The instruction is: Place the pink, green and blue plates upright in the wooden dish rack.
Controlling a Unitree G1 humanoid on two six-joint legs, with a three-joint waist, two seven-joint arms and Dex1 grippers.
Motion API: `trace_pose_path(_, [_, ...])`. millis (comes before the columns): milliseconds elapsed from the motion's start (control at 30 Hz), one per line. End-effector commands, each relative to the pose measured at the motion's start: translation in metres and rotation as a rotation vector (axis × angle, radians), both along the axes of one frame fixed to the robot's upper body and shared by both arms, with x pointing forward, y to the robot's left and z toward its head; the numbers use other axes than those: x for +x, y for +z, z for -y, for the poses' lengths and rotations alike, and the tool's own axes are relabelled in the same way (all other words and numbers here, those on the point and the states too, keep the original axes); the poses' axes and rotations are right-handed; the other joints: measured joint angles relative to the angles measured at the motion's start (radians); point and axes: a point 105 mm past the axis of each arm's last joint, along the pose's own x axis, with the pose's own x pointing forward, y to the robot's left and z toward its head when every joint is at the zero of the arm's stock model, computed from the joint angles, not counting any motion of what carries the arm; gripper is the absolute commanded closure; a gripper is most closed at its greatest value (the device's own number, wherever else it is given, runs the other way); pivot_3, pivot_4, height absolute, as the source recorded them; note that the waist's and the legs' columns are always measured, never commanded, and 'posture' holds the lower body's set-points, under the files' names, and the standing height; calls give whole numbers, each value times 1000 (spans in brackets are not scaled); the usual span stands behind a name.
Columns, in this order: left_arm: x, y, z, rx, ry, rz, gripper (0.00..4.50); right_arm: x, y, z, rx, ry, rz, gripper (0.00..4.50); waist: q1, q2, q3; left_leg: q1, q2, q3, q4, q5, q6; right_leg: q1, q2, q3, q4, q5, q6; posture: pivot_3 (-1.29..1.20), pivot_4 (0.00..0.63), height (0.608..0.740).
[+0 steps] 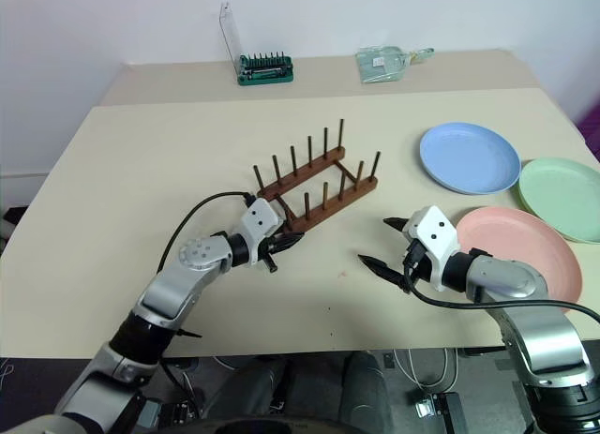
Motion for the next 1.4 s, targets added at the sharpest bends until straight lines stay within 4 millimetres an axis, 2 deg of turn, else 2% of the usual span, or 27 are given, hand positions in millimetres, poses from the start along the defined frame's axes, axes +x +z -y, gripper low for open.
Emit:
trace_pose_path(33, [-7, -1, 24, 38, -250, 11, 3714, -10, 11, -1, -11, 30, 21, 0, 11, 0, 0, 0, 0, 0, 0, 0, 0, 0, 0, 0, 0, 0, 0, 0, 150, 740])
trace_pose_path(200, [4, 13, 40, 59, -431, 8, 3714, -14, 10, 1, -23, 20, 21, 0, 17, -2, 1, -1, -1, 0, 0, 0, 0, 0, 0, 0, -1, 1, 1, 0, 150, 740])
trace_pose_path(400, [17, 10, 47, 92, -492, -4, 3714, -16, 11, 2, -29, -9, 33, 0, 12, -3, 2, -2, -1, 0, 1, 0, 1, -1, 0, 0, -3, 1, 2, 0, 150, 740])
trace_pose_path(467, [21, 8, 47, 83, -475, -7, 2674, -16, 11, 5, -41, -25, 38, 0, 14, -3, 2, -2, -1, 0, 0, 0, 1, -2, 0, 0, -3, 1, 2, 0, 150, 740])
trace_pose_path(500, [24, 8, 46, 82, -455, -6, 2327, -16, 11, 7, -48, -38, 39, 0, 14, -3, 2, -2, -1, 0, 0, 0, 1, -2, 0, 0, -3, 1, 2, 0, 150, 740])
trace_pose_path(567, [28, 7, 41, 81, -413, -9, 1346, -16, 12, 12, -59, -58, 33, 0, 14, -3, 2, -2, -1, 0, 1, 0, 1, -1, 0, 0, -3, 1, 2, 0, 150, 740])
trace_pose_path(600, [28, 6, 34, 90, -397, -16, 867, -16, 11, 17, -74, -77, 26, 258, 14, -3, 2, -2, -1, 0, 1, 0, 1, -1, 0, 0, -3, 1, 2, 0, 150, 740])
trace_pose_path(633, [26, 4, 26, 104, -385, -27, 849, -16, 9, 23, -95, -98, 7, 559, 12, -3, 2, -2, -1, 0, 1, 0, 1, -1, 0, 0, -3, 1, 2, 0, 150, 740])
trace_pose_path(700, [18, 5, 12, 94, -374, -62, 849, -19, 6, 32, -150, -110, -16, 1288, 4, -3, 2, -2, 0, 0, 0, 0, 1, -2, 0, 0, -2, 1, 2, 0, 150, 740])
trace_pose_path(767, [11, 7, 7, 79, -373, -85, 849, -22, 5, 35, -174, -102, -18, 2330, -7, -3, 2, -2, 0, 0, 0, 0, 1, -2, 0, 0, -2, 1, 2, 0, 150, 740])
trace_pose_path(867, [-6, 13, -3, 69, -382, -109, 1673, -22, 3, 45, -209, -133, -49, 3809, -13, -3, 1, -1, 0, 1, 0, 0, 1, -2, 0, 1, -1, 1, 2, 0, 150, 740])
trace_pose_path(900, [-13, 14, 0, 70, -390, -113, 2197, -21, 1, 47, -232, -135, -60, 4389, -13, -3, 1, -1, 0, 1, 0, 0, 1, -2, 0, 1, -1, 1, 2, 0, 150, 740])
trace_pose_path(967, [-22, 14, 12, 86, -404, -105, 3152, -16, -5, 51, -292, -150, -67, 4500, -7, -3, 2, -1, 0, 1, 0, 0, 1, -1, 0, 1, -1, 1, 2, 0, 150, 740])
trace_pose_path(1033, [-28, 14, 27, 88, -409, -93, 3152, -8, -10, 54, -328, -169, -72, 4500, -3, -4, 2, -1, -1, 0, 1, -2, 4, 0, 0, 1, -1, 1, 3, 0, 150, 740])
trace_pose_path(1133, [-29, 14, 39, 91, -393, -72, 3152, 3, -14, 56, -344, -190, -74, 4500, -5, -4, 2, -1, -1, 0, 2, -2, 4, 1, 0, 1, -1, 1, 3, 0, 150, 740])
trace_pose_path(1233, [-21, 6, 48, 119, -305, -39, 3152, 16, -19, 52, -354, -201, -69, 4500, -12, -4, 2, -1, 0, 1, 1, 0, 0, 0, 0, 1, -1, 1, 3, 0, 150, 740])
trace_pose_path(1400, [-4, 0, 51, 127, -168, -17, 3152, 34, -21, 54, -380, -236, -43, 4500, -8, -6, 1, 0, 0, 2, 1, 0, 0, 0, 0, 2, -1, 1, 3, 0, 150, 740])
